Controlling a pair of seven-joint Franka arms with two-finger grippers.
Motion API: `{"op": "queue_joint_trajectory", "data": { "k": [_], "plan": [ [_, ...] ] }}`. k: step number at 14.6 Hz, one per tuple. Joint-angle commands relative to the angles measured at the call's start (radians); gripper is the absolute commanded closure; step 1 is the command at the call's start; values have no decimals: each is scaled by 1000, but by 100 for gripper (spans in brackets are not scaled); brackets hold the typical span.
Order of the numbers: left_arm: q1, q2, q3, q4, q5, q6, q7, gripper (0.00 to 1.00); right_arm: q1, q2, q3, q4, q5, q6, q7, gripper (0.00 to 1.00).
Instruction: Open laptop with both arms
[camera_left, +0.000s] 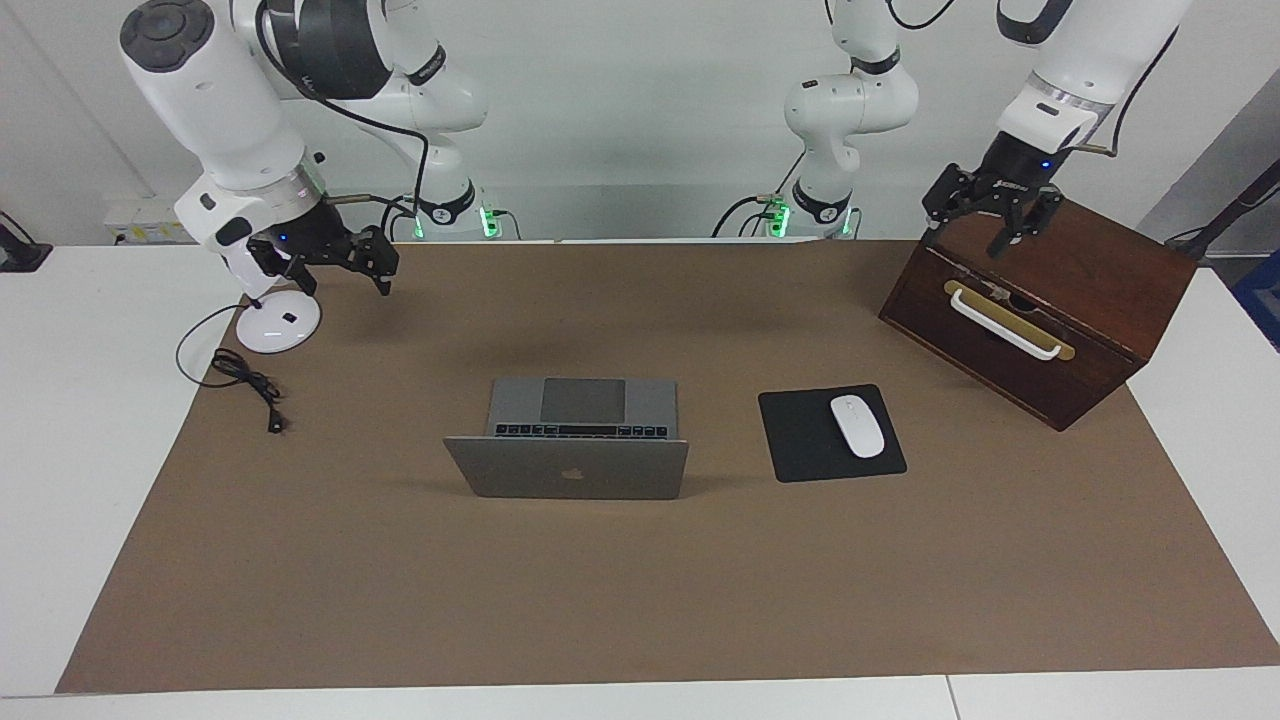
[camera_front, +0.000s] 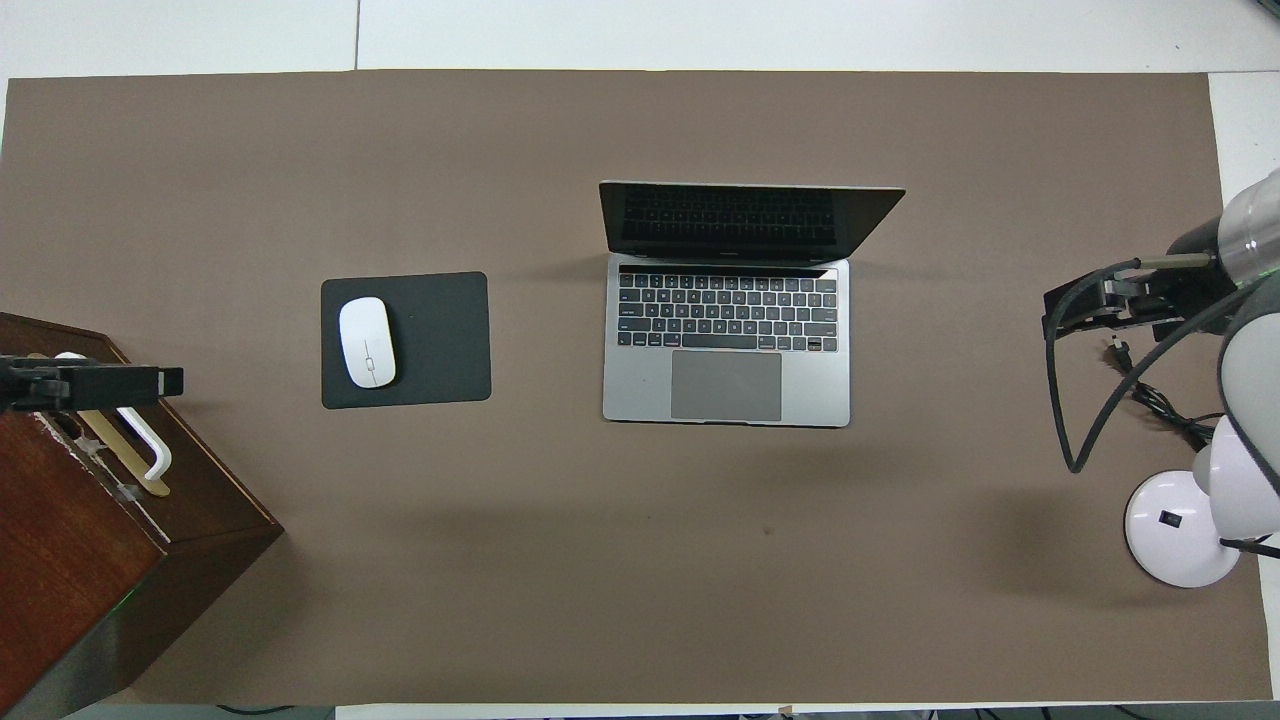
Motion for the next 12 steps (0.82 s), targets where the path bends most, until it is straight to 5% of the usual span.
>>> {"op": "queue_joint_trajectory", "data": {
  "k": [1, 4, 8, 12],
  "plan": [
    [42, -9, -15, 14, 75, 7, -9, 0, -9, 6, -10, 11, 20, 12, -16, 0],
    [47, 12, -15, 73, 130, -54, -10, 0, -7, 7, -8, 11, 17, 41, -16, 0],
    [39, 164, -16, 325, 154, -251, -10, 0, -7, 3, -7, 11, 17, -2, -15, 0],
    [39, 207, -18, 344, 158, -291, -10, 0, -7, 1, -7, 11, 17, 0, -15, 0]
  ]
}}
